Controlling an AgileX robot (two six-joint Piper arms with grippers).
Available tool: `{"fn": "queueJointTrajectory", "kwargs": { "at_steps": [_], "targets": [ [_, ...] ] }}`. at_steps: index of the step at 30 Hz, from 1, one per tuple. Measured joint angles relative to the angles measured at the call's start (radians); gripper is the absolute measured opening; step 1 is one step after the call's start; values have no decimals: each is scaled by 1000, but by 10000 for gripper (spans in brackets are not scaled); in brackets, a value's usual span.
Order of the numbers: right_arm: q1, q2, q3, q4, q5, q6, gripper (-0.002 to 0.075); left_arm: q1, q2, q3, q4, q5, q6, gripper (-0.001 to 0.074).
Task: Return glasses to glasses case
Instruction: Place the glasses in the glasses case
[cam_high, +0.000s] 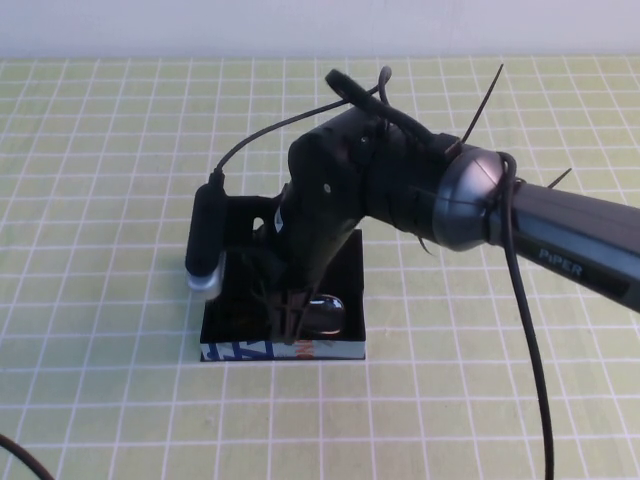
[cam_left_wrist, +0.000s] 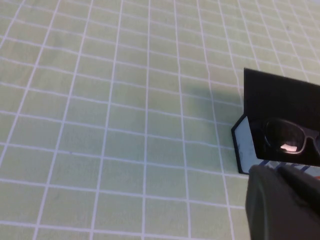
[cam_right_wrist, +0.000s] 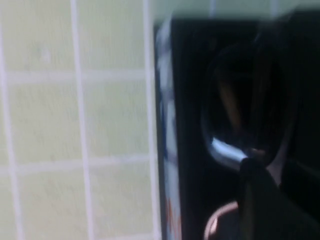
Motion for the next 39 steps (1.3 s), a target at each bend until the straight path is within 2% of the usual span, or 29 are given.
{"fn": "queueJointTrajectory", "kwargs": {
  "at_steps": [3,6,9,21,30,34,39],
  "targets": [
    [-6,-15,-18,109,-19,5,55,0,9,0,0,-2,1,-3],
    [-6,-15,-24,248,-97,5,36,0,13,0,0,-30,1,-3],
    [0,0,-24,317,-181,5,30,0,15,0,0,-41,1,-3],
    [2,138,-26,320,-253,5,27,0,15,0,-11,-23,2,-3],
    [2,98,-66,274,-220,7,27,0,15,0,-12,-22,18,-3],
    [-15,40,-123,247,-159,21,27,0,19,0,-65,-10,160,-3],
    [-82,-27,-177,216,-91,152,22,0,109,-2,-315,46,567,-3]
  ]
}}
